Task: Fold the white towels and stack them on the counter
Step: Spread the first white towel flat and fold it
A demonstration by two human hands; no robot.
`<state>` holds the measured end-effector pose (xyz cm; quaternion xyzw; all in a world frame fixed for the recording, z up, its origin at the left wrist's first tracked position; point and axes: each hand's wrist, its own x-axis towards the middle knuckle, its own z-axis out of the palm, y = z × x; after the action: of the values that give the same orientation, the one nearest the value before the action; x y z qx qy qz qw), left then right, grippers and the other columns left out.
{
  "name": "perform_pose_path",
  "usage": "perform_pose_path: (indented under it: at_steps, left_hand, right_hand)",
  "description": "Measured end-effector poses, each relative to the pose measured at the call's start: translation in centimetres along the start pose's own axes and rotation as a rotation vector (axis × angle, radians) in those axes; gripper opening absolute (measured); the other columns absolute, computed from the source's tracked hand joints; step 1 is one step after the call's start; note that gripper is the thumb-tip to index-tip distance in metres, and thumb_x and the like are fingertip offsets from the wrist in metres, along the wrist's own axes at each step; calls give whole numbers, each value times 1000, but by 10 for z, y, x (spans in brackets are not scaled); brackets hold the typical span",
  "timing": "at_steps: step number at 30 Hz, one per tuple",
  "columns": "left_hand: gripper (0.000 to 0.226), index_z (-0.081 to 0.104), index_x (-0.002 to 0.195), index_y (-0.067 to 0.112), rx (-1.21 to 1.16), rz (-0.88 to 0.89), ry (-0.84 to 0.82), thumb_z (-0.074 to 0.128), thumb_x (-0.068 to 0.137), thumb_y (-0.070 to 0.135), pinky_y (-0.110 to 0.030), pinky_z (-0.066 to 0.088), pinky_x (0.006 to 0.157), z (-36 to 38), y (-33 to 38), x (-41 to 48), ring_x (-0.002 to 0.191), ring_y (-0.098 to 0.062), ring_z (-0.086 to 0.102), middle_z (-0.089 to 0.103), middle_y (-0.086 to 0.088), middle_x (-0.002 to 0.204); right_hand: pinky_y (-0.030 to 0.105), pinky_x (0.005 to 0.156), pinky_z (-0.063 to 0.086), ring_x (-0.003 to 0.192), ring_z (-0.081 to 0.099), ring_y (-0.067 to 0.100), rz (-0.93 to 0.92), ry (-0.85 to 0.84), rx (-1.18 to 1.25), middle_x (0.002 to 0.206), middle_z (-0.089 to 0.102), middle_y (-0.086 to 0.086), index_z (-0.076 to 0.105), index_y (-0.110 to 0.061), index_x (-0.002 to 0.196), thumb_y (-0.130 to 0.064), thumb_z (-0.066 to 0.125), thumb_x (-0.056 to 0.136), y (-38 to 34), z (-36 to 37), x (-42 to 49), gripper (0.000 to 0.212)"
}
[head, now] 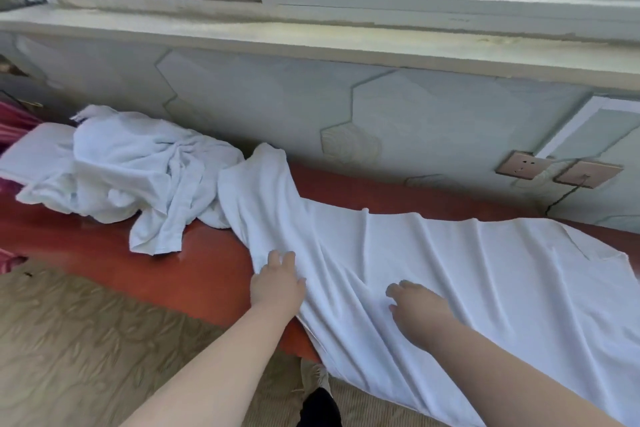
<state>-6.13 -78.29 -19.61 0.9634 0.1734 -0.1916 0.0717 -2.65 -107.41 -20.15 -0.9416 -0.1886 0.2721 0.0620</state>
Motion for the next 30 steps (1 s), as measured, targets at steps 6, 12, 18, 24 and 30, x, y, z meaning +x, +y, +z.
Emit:
perform_pose_path:
  at_steps: [6,12,18,24,30]
  left_hand:
    - [64,29,154,21,-67,-44,37,50,100,49,-41,48,96,-37,-67,84,125,-26,55,28,-7,158]
    - [70,29,156,19,-60,-64,120,54,99,49,-43,41,108,-63,-107,150,140,-30,39,24,-11,162]
    - [92,4,163,19,-253,-230,187,60,97,49,-47,27,120,-98,-130,218,151,-34,24,23,-15,165]
    - [37,58,140,21,-500,-1,130,48,103,24,-34,49,96,-115,-138,241,118,-27,60,67,-4,128]
    - [13,68,91,31,-954,-140,7,58,98,32,-13,47,56,-106,-153,185,79,-13,65,69,8,86]
  right_hand:
    - [33,80,51,108,61,22,13,72,75,118,60,-4,61,-26,125,-29,41,103,-68,-29,90,30]
    - [33,84,52,108,61,19,67,50,213,124,60,-7,50,-30,139,-44,48,101,-114,-40,154,41]
    - [34,87,48,113,60,22,223,48,443,131,58,3,35,-23,152,-48,55,98,-153,-47,208,62]
    - [30,85,43,121,59,25,247,-3,518,133,60,4,31,-17,155,-48,60,97,-182,-51,241,72]
    - [32,68,47,85,63,18,140,-52,549,91,67,-6,55,-25,123,-32,58,93,-200,-59,235,31]
